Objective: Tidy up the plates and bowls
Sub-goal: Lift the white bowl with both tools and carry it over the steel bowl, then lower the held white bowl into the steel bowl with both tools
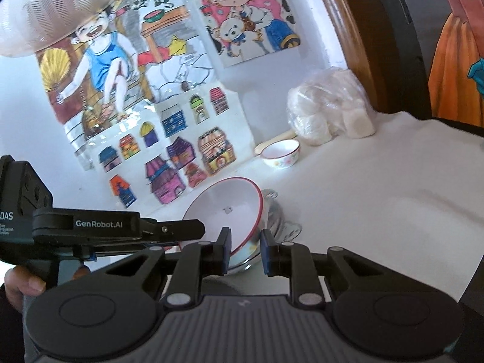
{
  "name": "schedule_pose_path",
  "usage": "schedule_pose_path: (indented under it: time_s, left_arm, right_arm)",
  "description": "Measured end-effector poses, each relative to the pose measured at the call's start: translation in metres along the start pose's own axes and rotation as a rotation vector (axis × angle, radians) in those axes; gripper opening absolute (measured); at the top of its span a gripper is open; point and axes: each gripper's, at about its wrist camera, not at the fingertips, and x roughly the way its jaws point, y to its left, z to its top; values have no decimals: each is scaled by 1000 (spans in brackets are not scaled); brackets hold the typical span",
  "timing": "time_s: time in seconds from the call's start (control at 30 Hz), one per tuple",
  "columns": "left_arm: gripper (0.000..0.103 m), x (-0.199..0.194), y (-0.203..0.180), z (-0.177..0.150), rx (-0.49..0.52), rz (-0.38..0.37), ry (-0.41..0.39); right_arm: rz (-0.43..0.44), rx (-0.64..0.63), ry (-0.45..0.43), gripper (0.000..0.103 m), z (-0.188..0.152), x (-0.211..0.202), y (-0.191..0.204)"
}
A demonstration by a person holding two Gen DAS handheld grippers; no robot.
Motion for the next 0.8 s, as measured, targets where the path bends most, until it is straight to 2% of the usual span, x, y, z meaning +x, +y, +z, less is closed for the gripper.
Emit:
schedule_pose_path:
  time_s: [0.4,0.8]
  left_arm:
    - [17,-18,10,-35,6,3,89]
    - [17,-20,17,-45,-11,36,154]
  right_arm:
    - [32,28,81,23,-36,-17,5]
    - [41,13,160,24,-50,-14,11]
